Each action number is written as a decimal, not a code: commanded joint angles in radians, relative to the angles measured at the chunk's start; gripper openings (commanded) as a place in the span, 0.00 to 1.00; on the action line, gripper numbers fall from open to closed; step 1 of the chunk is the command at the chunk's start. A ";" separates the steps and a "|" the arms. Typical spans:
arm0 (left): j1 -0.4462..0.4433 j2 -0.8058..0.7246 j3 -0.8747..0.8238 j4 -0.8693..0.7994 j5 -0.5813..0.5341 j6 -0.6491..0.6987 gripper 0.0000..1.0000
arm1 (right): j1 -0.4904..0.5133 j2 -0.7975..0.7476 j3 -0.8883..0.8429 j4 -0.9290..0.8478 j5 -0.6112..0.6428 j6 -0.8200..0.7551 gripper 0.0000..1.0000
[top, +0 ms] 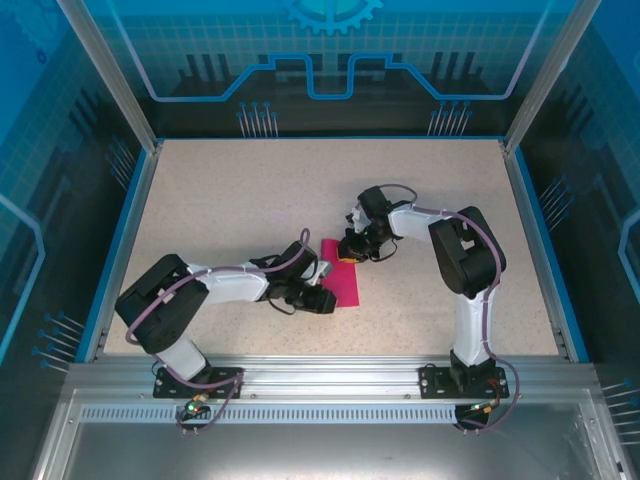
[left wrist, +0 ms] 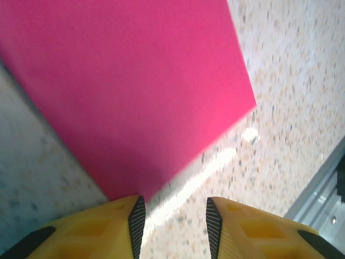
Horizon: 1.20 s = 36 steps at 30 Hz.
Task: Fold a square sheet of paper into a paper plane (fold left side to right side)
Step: First fold the square sheet of paper in half at the center of the table.
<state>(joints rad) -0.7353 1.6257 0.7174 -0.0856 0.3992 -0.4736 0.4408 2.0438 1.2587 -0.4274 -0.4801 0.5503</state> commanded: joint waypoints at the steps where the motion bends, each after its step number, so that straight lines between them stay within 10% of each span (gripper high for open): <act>1: -0.018 -0.056 -0.034 -0.105 0.061 -0.025 0.41 | 0.015 0.076 -0.025 -0.062 0.101 0.005 0.13; 9: 0.047 -0.160 0.070 -0.158 0.075 -0.010 0.46 | 0.020 0.070 -0.025 -0.059 0.094 -0.003 0.13; 36: 0.103 0.234 0.185 -0.025 0.087 -0.017 0.46 | -0.008 -0.067 0.019 -0.040 0.015 -0.051 0.20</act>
<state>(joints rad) -0.6346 1.8317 0.9432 -0.1257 0.5140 -0.4732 0.4435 2.0312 1.2636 -0.4305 -0.4858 0.5323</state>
